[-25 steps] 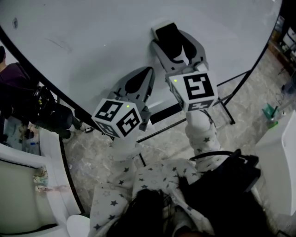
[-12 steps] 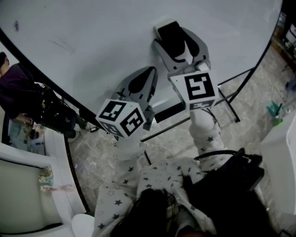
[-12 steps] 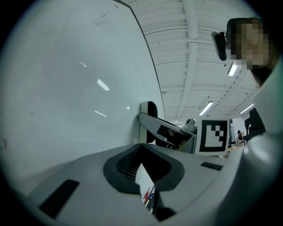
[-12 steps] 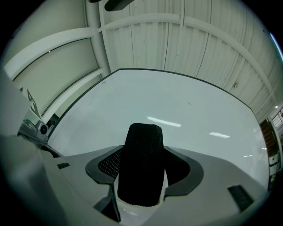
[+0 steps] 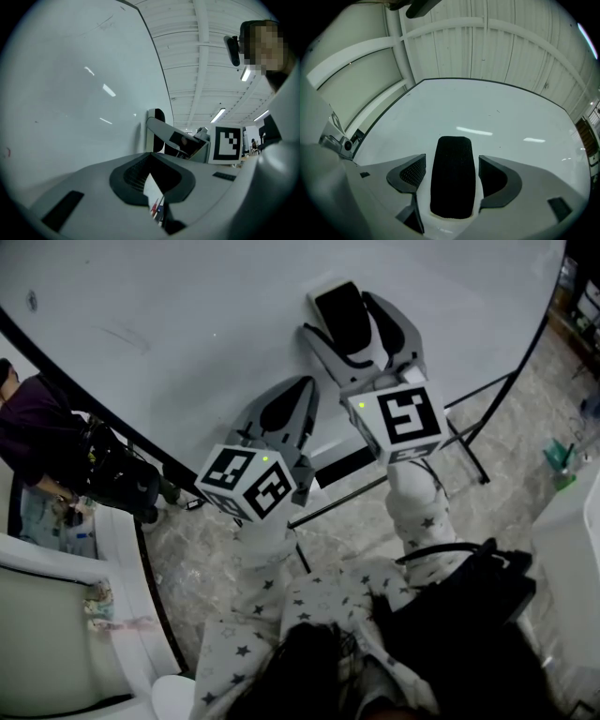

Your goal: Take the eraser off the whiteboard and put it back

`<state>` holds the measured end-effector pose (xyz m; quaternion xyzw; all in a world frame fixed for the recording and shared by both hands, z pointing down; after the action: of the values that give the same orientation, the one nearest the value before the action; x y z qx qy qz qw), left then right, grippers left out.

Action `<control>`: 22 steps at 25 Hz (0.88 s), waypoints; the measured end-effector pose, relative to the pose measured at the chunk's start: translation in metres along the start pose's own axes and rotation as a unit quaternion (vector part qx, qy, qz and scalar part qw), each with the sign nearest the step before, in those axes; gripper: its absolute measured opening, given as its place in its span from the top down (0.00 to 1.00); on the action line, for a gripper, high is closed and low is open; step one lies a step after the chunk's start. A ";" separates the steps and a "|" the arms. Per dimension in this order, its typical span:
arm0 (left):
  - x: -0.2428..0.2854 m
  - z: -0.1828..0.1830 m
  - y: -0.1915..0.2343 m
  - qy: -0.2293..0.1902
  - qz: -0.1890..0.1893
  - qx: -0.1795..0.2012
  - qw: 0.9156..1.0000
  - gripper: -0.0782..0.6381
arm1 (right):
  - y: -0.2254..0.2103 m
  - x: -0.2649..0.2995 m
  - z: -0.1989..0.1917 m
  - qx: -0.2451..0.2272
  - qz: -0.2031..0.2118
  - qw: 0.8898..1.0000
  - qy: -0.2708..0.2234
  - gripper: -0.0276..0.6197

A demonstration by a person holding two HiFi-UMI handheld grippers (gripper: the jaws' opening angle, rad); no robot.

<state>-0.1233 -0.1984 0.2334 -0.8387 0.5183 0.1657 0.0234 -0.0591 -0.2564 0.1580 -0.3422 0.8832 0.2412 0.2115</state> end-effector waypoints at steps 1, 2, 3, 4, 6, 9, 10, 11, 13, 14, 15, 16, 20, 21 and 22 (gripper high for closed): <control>0.000 0.000 0.003 0.000 0.002 0.000 1.000 0.89 | -0.002 -0.001 -0.001 0.000 -0.002 1.000 -0.001 0.43; 0.000 0.000 0.007 -0.001 0.005 0.000 1.000 0.89 | -0.003 -0.002 -0.003 0.000 -0.003 1.000 -0.001 0.43; 0.000 0.001 0.010 -0.002 0.008 0.000 1.000 0.89 | -0.004 -0.004 -0.005 0.002 -0.004 1.000 0.000 0.43; -0.001 0.001 0.013 -0.003 0.010 -0.001 1.000 0.89 | -0.005 -0.005 -0.006 0.007 -0.005 1.000 0.003 0.43; -0.001 0.002 0.017 -0.005 0.012 -0.002 1.000 0.89 | -0.004 -0.009 -0.009 0.023 -0.003 1.000 0.013 0.43; 0.003 0.000 0.019 -0.005 0.006 -0.008 1.000 0.89 | -0.003 -0.013 -0.016 0.047 -0.008 0.998 0.042 0.45; 0.005 -0.002 0.019 -0.003 0.003 -0.012 1.000 0.89 | -0.002 -0.014 -0.019 0.052 -0.006 0.997 0.049 0.57; 0.008 -0.005 0.019 -0.001 0.000 -0.018 1.000 0.89 | 0.000 -0.014 -0.022 0.057 -0.001 0.997 0.056 0.58; 0.011 -0.012 0.019 0.008 -0.006 -0.029 1.000 0.89 | 0.003 -0.015 -0.029 0.068 0.008 0.995 0.068 0.65; 0.013 -0.015 0.019 0.012 -0.008 -0.035 0.999 0.89 | 0.004 -0.015 -0.032 0.072 0.011 0.995 0.073 0.67; 0.014 -0.018 0.019 0.015 -0.010 -0.040 0.999 0.89 | 0.004 -0.016 -0.036 0.075 0.012 0.994 0.081 0.71; 0.015 -0.020 0.019 0.016 -0.013 -0.045 0.999 0.89 | 0.005 -0.017 -0.040 0.078 0.011 0.993 0.090 0.77; 0.019 -0.026 0.023 0.020 -0.017 -0.054 0.998 0.89 | 0.006 -0.021 -0.053 0.094 0.011 0.989 0.114 0.89; 0.020 -0.028 0.024 0.020 -0.016 -0.055 0.998 0.89 | 0.008 -0.022 -0.057 0.100 0.015 0.988 0.116 0.89; 0.020 -0.030 0.025 0.021 -0.015 -0.057 0.998 0.89 | 0.010 -0.024 -0.060 0.107 0.019 0.987 0.119 0.89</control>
<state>-0.1292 -0.2333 0.2593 -0.8496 0.4957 0.1771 -0.0322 -0.0620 -0.2723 0.2215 -0.3272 0.9290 0.1068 0.1359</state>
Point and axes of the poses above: the fingertips, and each gripper's own axes: x forward along the fingers, y to its left, z out of its top, the point moved 3 cm from there along -x, backward along the fingers, and after that the axes turned 7 degrees about -y, right-handed, at the moved point
